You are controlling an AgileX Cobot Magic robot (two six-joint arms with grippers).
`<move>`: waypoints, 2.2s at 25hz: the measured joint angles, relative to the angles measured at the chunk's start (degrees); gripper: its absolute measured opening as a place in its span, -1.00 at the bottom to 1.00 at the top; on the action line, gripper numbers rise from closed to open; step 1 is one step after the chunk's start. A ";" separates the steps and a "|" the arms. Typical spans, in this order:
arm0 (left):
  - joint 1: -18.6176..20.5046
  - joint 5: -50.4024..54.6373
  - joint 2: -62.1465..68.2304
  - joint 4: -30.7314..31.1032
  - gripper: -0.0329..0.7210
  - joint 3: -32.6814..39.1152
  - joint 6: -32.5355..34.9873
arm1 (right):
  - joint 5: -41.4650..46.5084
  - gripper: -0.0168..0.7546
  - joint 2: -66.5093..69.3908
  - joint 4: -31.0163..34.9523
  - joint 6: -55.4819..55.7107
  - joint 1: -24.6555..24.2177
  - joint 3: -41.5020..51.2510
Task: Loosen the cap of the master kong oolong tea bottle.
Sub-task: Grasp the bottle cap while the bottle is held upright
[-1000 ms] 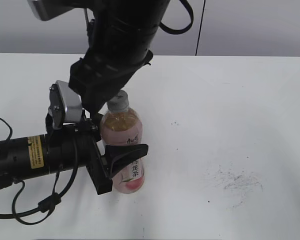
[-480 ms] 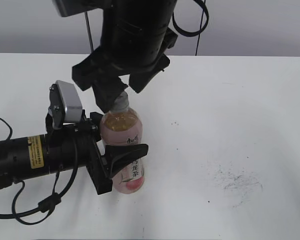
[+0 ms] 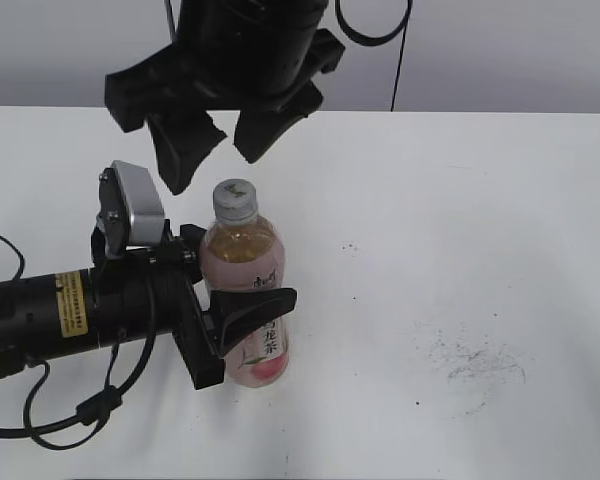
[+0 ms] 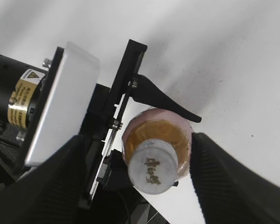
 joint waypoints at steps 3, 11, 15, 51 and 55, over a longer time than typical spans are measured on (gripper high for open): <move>0.00 0.00 0.00 0.05 0.22 0.00 0.00 | 0.00 0.39 0.00 -1.31 0.34 0.00 0.64; 0.00 0.00 0.00 0.10 0.22 0.00 0.00 | 0.13 0.35 0.00 -2.30 0.70 0.00 2.55; 0.00 0.00 0.00 0.10 0.22 0.00 0.00 | 0.13 0.27 0.00 -2.35 0.70 0.00 2.55; 0.00 0.05 0.00 0.16 0.22 0.00 0.00 | 0.12 -0.24 0.82 -1.53 -36.22 0.00 3.62; 0.00 0.05 0.00 0.26 0.22 0.00 0.05 | 0.22 -0.24 0.82 -1.25 -49.92 0.00 3.62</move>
